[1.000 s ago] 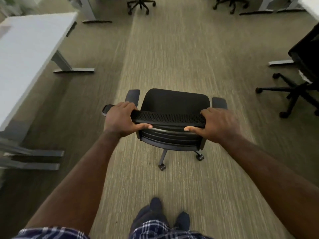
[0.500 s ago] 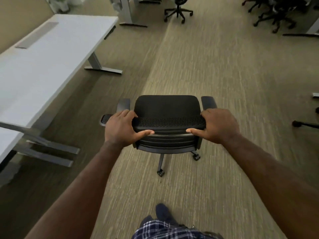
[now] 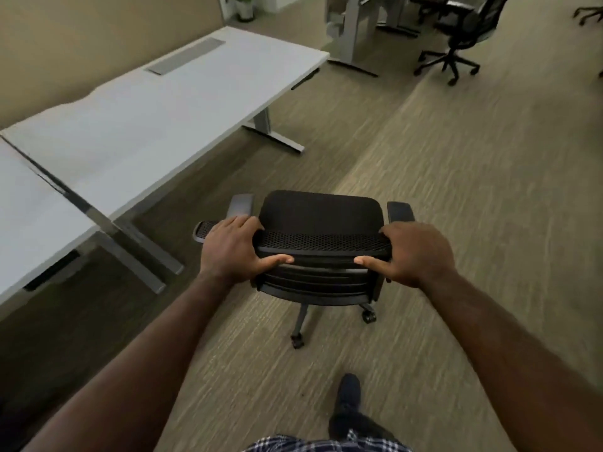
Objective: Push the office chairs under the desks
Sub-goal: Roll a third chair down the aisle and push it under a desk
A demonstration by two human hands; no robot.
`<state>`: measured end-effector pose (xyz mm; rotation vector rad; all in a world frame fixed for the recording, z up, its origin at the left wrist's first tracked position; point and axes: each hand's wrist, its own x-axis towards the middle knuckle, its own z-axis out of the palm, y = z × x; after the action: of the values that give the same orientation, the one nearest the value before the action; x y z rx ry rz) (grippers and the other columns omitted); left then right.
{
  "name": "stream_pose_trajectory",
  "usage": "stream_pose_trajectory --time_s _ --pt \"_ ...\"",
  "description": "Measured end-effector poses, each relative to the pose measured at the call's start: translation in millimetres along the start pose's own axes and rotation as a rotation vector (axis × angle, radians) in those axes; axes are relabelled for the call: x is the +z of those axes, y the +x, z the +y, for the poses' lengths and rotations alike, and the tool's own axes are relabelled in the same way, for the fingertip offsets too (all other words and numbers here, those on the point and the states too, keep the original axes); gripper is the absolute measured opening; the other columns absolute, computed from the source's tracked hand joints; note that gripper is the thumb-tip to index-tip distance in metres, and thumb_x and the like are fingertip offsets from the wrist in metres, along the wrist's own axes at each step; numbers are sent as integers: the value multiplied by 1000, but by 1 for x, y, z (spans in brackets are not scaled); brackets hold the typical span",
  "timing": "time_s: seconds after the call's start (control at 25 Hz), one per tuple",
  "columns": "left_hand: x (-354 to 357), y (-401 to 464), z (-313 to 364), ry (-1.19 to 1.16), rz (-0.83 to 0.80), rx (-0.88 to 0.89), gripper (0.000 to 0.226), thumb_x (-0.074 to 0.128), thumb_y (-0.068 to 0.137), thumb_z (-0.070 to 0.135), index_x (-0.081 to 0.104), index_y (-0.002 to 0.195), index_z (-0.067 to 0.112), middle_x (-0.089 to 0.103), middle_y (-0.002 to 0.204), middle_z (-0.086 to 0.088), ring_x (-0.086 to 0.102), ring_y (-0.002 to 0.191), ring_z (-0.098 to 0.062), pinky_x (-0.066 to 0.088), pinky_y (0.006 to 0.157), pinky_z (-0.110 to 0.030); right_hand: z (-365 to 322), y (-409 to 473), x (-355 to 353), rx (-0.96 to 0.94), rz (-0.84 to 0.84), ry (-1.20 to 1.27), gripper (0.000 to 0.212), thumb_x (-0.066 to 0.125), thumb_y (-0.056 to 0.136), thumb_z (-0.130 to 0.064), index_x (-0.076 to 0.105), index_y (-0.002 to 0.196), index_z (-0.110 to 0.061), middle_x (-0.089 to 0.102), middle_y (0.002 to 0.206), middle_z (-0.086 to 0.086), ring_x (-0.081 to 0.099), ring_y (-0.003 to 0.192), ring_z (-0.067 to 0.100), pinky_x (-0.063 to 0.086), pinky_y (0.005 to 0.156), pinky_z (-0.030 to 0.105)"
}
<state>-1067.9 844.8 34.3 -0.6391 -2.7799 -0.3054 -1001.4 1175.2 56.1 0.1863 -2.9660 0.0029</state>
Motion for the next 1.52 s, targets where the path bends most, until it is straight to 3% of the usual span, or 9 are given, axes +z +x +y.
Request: stream_pose_trajectory --time_s 0.24,0.4,0.56,0.72,0.96,1.28,1.52 --pt "7 44 -18 48 3 -142 79 38 64 99 56 92 27 60 90 6 56 85 -17 43 71 -31 19 100 16 -219 -8 45 96 15 70 -96 62 94 -16 63 85 4 59 75 25 39 61 33" --pt "12 74 -30 61 27 -269 84 33 62 101 56 91 25 61 91 4 57 86 -19 45 74 -34 29 178 27 -374 -39 35 96 15 70 -94 61 102 -17 63 93 4 59 82 25 46 70 36" --pt "22 115 -65 109 63 -393 92 28 61 102 58 90 20 61 88 1 57 83 -21 47 76 -36 23 271 44 -474 -41 84 95 18 67 -97 61 93 -17 62 85 3 58 74 25 37 61 32" --pt "33 135 -86 149 103 -474 92 26 62 102 59 90 21 60 86 2 56 82 -19 47 74 -34 12 328 59 -468 -67 97 97 24 56 -104 62 93 -23 63 85 -1 58 74 22 48 62 33" --pt "34 173 -124 182 95 -604 92 28 62 103 59 89 20 58 84 4 50 78 -16 44 75 -33 -19 417 65 -529 -148 122 102 27 51 -106 64 97 -23 65 90 0 59 79 21 51 69 36" --pt "36 196 -153 208 89 -715 90 32 62 102 57 90 20 55 83 4 46 77 -16 44 74 -35 -48 486 73 -661 -116 71 102 23 51 -106 65 93 -23 65 87 -1 59 78 21 49 68 34" --pt "39 219 -162 218 77 -790 92 26 62 102 56 92 21 55 86 4 47 78 -16 44 77 -37 -52 530 83 -751 -45 101 90 22 50 -107 56 74 -27 61 73 -3 58 68 22 40 59 32"
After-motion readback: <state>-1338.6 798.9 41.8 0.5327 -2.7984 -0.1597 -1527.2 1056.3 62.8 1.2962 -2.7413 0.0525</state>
